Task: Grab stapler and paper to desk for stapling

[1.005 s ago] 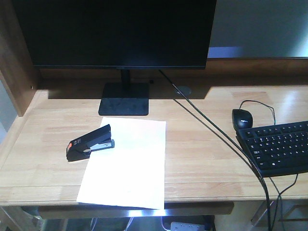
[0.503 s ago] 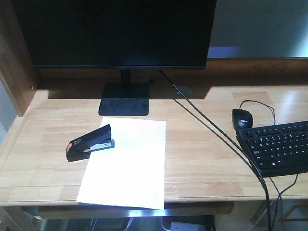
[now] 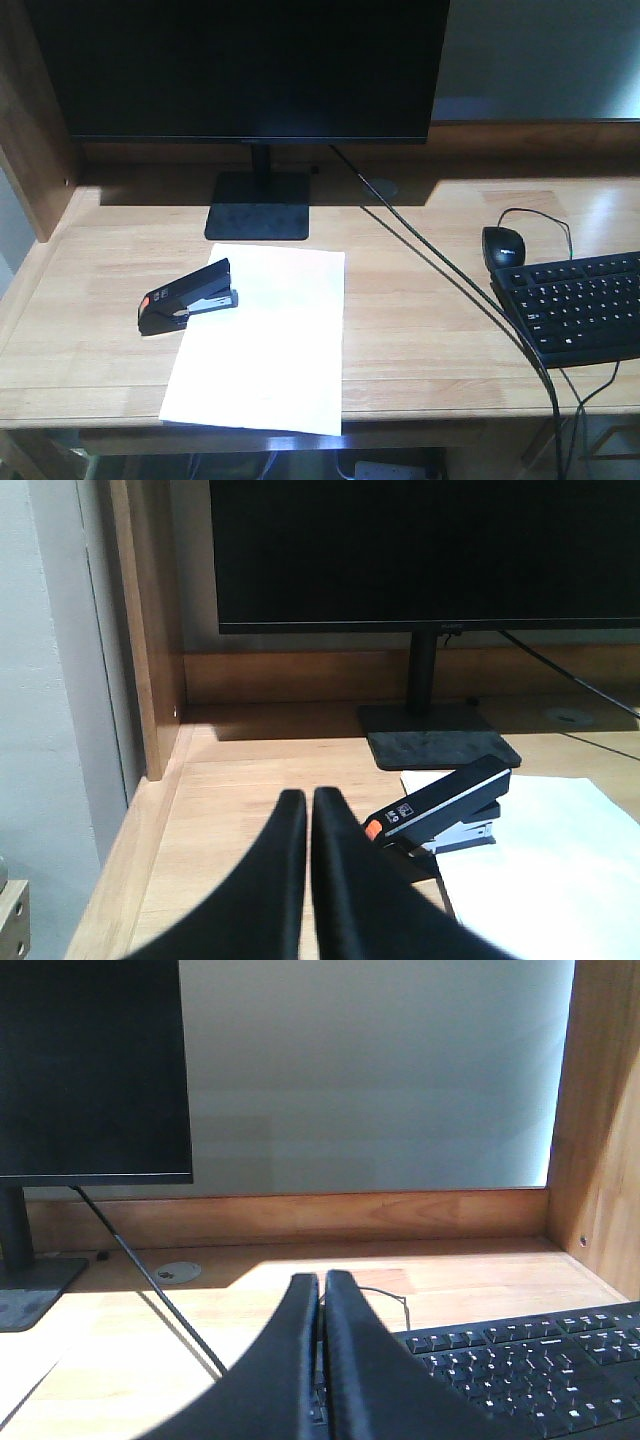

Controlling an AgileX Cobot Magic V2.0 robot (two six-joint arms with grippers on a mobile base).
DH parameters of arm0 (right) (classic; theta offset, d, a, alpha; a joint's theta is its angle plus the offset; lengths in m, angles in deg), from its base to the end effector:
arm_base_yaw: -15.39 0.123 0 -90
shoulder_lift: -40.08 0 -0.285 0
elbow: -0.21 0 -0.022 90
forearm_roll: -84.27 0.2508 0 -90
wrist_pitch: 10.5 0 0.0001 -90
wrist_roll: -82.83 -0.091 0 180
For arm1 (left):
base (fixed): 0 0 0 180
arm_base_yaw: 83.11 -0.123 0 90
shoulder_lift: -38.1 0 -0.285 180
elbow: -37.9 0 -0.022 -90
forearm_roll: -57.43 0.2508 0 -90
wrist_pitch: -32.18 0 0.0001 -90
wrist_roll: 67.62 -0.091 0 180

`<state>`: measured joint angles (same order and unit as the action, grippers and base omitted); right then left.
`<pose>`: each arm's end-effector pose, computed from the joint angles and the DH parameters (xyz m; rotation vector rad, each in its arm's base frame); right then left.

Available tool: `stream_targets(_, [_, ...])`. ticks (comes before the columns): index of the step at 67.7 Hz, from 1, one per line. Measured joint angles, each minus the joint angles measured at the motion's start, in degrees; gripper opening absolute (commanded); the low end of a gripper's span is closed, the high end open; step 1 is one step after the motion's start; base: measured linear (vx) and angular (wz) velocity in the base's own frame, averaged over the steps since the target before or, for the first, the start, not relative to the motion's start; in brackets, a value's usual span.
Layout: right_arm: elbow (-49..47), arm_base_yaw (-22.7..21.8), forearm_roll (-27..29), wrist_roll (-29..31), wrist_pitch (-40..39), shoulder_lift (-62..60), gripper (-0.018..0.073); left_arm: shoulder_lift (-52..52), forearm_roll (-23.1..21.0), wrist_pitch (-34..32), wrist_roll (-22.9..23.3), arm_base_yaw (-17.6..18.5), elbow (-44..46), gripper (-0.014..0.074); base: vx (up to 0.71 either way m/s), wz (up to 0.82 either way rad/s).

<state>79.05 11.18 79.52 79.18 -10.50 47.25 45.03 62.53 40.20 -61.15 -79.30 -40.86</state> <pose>0.0565 -0.0042 0.2042 0.0407 1.5011 -0.0746 0.0563 -0.0026 0.1922 0.0246 1.6351 -0.0598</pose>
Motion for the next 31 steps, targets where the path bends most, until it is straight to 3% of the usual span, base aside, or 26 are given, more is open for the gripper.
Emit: stream_targets(31, [0.00,0.00,0.00,0.00,0.00,0.00,-0.0009,0.00,0.00,0.00,0.00,0.00,0.00,-0.0007,0.00,0.00])
